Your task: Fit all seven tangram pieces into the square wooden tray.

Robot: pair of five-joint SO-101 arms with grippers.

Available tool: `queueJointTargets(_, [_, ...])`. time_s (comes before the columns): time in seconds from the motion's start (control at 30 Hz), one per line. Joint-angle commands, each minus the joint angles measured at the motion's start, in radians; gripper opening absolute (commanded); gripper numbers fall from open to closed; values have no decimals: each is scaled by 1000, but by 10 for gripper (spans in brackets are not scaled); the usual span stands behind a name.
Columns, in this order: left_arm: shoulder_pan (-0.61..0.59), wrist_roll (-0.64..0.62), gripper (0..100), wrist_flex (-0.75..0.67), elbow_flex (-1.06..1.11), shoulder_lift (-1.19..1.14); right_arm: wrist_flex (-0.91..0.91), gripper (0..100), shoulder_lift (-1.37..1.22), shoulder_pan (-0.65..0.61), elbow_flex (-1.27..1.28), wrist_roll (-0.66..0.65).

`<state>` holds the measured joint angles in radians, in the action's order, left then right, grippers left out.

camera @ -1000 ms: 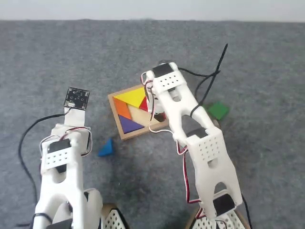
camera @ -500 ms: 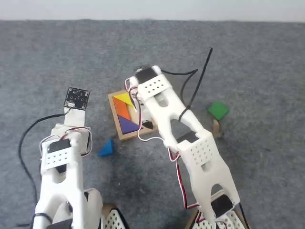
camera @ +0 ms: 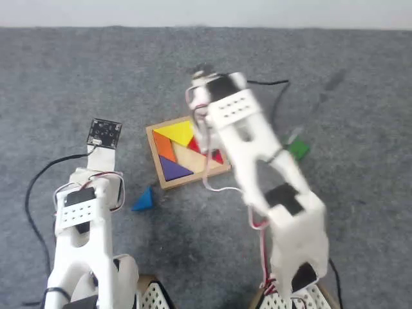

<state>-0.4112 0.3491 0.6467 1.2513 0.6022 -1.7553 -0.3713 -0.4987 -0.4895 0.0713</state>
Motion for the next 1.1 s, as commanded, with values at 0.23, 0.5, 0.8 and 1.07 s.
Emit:
queueJointTargets(0.23, [12, -51, 93, 344, -209, 26, 124, 129, 535, 371, 322, -135])
queueJointTargets(0.5, [104, 144, 123, 384, -147, 26, 518, 129, 542, 406, 802, -141])
queueJointTargets(0.8, [239, 181, 174, 384, -116, 25, 746, 129, 650, 424, 1039, -163])
queueJointTargets(1.07, [322, 175, 176, 382, -61, 25, 762, 129, 642, 392, 1053, -166])
